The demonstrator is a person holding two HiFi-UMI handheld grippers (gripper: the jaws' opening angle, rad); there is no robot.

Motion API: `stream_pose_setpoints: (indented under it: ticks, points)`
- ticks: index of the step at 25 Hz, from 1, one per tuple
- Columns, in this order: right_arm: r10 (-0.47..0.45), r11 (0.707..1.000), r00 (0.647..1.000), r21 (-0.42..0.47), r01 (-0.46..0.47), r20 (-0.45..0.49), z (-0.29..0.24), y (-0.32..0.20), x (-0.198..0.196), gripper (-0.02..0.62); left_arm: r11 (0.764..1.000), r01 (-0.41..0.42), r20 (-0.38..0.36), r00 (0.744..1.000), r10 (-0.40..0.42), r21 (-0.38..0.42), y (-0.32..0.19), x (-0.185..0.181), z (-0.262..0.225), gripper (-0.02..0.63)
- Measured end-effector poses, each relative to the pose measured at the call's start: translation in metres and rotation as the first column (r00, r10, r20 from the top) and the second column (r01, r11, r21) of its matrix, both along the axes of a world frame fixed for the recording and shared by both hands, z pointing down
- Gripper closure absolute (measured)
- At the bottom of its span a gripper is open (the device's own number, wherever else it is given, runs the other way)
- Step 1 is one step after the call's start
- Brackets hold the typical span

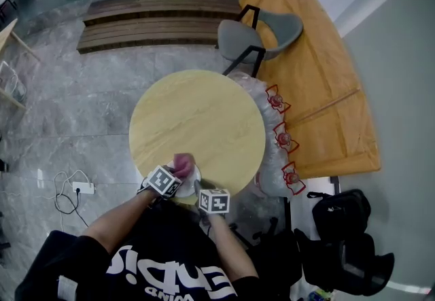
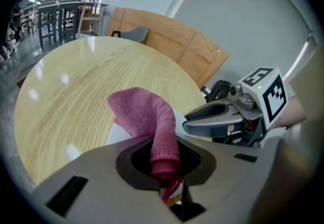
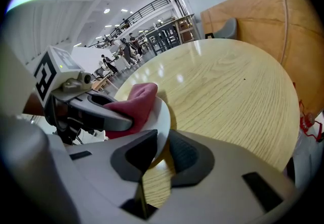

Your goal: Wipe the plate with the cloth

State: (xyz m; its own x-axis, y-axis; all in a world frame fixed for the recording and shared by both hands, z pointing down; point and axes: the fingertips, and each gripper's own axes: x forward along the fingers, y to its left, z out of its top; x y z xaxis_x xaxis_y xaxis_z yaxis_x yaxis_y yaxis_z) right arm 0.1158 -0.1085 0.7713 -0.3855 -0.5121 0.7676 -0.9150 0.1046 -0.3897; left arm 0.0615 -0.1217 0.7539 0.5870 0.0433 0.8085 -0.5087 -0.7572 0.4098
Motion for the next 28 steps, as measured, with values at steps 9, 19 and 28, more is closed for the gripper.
stream_pose_setpoints:
  ticks: [9, 19, 28]
  points:
    - [0.011, 1.0, 1.0, -0.002, -0.011, 0.006, 0.001, -0.001, 0.001, 0.506, 0.997, -0.065, -0.022, 0.998, 0.065, -0.031, 0.015, 0.022, 0.002, 0.554]
    - [0.029, 1.0, 1.0, -0.005, -0.029, 0.005, 0.002, -0.002, 0.003, 0.512, 0.988, -0.121, -0.026, 0.993, 0.119, -0.1, 0.042, 0.017, 0.001, 0.554]
    - [0.023, 1.0, 1.0, -0.006, -0.023, 0.005, 0.001, -0.002, 0.003, 0.512, 0.976, -0.17, 0.001, 0.985, 0.171, -0.138, 0.058, -0.005, 0.001, 0.554]
